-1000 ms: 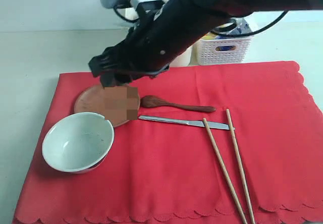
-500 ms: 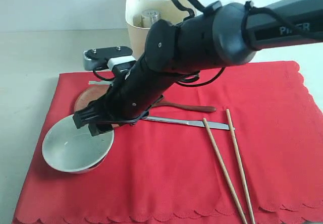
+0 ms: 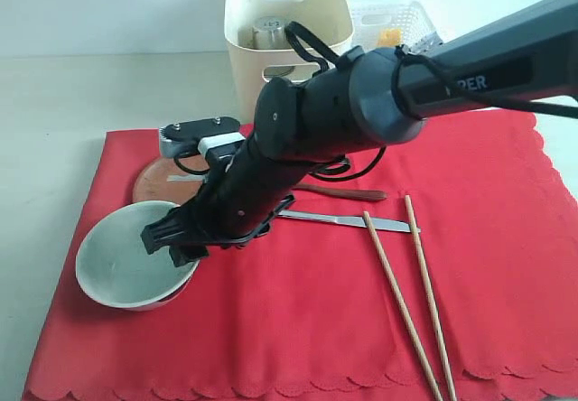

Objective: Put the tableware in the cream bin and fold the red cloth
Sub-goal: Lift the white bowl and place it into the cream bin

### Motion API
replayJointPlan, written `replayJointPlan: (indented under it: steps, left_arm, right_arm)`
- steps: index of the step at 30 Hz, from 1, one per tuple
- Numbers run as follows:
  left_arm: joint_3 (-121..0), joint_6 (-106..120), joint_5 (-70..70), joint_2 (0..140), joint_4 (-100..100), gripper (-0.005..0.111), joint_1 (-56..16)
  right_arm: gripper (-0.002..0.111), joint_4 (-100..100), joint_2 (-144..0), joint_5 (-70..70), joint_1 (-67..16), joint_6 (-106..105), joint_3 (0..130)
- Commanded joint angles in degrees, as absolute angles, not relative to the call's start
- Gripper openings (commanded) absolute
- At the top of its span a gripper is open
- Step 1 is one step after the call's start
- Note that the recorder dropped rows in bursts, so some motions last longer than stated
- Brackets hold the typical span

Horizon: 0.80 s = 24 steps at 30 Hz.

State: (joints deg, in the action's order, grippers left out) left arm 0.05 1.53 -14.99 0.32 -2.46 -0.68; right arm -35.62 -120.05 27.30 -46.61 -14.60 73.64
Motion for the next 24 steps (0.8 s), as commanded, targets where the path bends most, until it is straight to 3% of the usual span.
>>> replayJointPlan:
  steps: [1, 4, 13, 24]
  left_arm:
    - [0.00, 1.32, -14.90, 0.00, -2.13, 0.003, -0.60]
    - [0.00, 1.32, -14.90, 0.00, -2.13, 0.003, -0.60]
    - [0.00, 1.32, -14.90, 0.00, -2.13, 0.003, -0.60]
    - [0.00, 1.32, -14.90, 0.00, -2.13, 0.003, -0.60]
  right_arm:
    - [0.056, -35.90, -119.91, 26.67, -46.68, -14.90, 73.52]
    - [0.051, -35.90, -119.91, 26.67, -46.68, -14.90, 73.52]
    - [0.001, -40.90, -119.91, 26.67, -46.68, -14.91, 73.52]
    - [0.000, -41.38, -110.68, 26.69, -41.52, -14.91, 76.94]
